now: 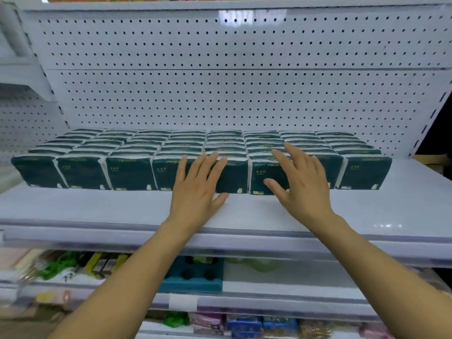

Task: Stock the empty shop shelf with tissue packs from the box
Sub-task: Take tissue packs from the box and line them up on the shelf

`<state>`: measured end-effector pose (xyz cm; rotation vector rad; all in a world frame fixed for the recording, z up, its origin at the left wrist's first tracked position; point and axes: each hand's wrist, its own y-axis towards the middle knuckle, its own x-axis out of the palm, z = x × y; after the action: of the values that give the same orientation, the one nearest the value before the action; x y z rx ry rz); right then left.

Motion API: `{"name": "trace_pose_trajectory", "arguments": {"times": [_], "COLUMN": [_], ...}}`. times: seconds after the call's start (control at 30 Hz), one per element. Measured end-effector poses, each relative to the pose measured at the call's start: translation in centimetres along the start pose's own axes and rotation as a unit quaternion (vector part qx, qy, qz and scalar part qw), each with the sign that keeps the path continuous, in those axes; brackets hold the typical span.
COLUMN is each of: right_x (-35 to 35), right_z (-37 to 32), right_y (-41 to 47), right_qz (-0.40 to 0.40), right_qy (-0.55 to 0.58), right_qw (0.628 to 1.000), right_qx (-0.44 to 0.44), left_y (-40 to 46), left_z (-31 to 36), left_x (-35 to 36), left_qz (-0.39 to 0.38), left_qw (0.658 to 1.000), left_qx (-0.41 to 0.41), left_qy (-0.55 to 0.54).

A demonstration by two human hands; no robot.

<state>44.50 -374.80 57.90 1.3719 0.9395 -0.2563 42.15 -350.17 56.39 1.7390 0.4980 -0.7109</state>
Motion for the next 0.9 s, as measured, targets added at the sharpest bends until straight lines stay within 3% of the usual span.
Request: {"name": "trace_pose_trajectory", "arguments": {"times": [0.13, 0.33, 0.53, 0.73, 0.9], "right_x": [-1.1, 0.2, 3.4, 8.8, 14.5], "right_z": [-3.8, -11.9, -23.4, -36.7, -46.8], "right_y": [-3.0, -7.5, -10.3, -11.6, -14.3], "right_qz": [0.036, -0.005, -0.095, -0.177, -0.271], "right_qy": [0.077, 0.147, 0.199, 0.209, 0.231], "right_qw": [0.995, 0.977, 0.943, 0.92, 0.894], "right_qx": [-0.054, -0.153, -0.25, -0.282, -0.272], "left_y": [-4.5, -14.2, -24.2, -34.5, -44.3], "left_z": [0.3, -1.9, -8.6, -17.8, -26.6], "left_x": [-3.7, -8.1, -11.5, -14.6, -15.9], "left_qz": [0.045, -0.005, -0.083, -0.2, -0.29], "left_qw": [0.995, 0.99, 0.977, 0.936, 0.88], "left_qx": [-0.074, -0.141, -0.191, -0.273, -0.37], "left_qy": [-0.043, -0.014, 0.048, 0.093, 0.072]}}
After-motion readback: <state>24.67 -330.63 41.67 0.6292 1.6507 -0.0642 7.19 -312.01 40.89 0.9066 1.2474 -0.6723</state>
